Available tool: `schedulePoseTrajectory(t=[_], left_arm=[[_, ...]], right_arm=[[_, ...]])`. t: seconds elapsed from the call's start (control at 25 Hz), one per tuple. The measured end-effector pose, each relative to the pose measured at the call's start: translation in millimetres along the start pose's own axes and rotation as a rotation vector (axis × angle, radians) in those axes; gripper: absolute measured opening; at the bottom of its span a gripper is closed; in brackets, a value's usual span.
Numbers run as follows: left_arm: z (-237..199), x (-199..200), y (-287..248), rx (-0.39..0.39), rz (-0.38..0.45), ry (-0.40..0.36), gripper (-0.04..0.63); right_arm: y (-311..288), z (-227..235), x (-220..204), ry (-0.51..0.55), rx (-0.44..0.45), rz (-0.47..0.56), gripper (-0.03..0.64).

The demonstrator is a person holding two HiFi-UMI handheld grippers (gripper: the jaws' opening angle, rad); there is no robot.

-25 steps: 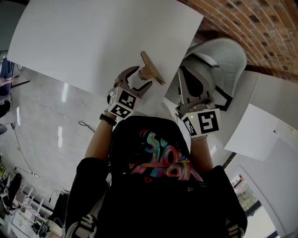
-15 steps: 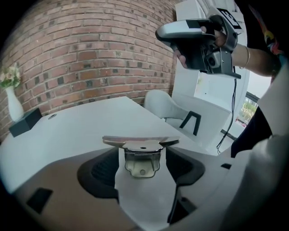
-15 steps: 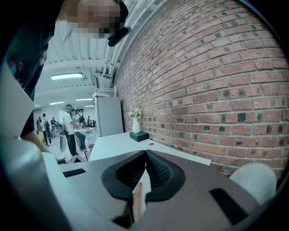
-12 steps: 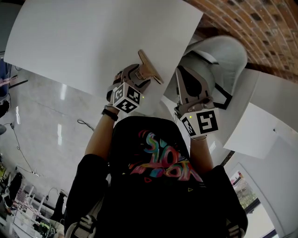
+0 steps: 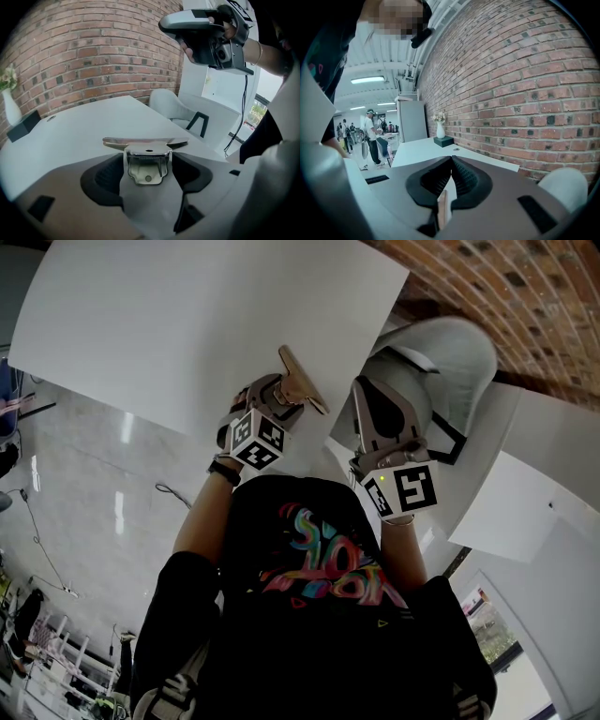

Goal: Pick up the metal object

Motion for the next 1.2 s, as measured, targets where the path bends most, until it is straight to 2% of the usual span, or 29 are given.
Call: schedulePoseTrajectory(t=[0.16,0.4,0.64,1.2], left_arm=[[1,2,-2,-0.02,-0.001,-0.006,0.304],[-2,3,-1,-0.022,0.02,0.028,0.302],[-4,3,3,-0.035,0.0,0.02,0.293],[-7,7,14,-0.023,0.033,0.05,0.291]], right_arm=[[1,1,-2,-0.001,0.0,-0.007,0.017],[1,-2,-1,0.003,-0.001,-0.015,0.017],[2,-5,2,0.003,-0.01,-0.015,0.018],[-1,-4,5,0.008,-0.008,-0.007,0.017]])
Point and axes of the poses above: the fingertips, and each gripper's own axes: y backward along the fingers, z to its right, x out of its top, the point moved 5 cm from there along y, backward along the fingers, and after that the axes turned 15 degrees about y, right-handed, at the moved point
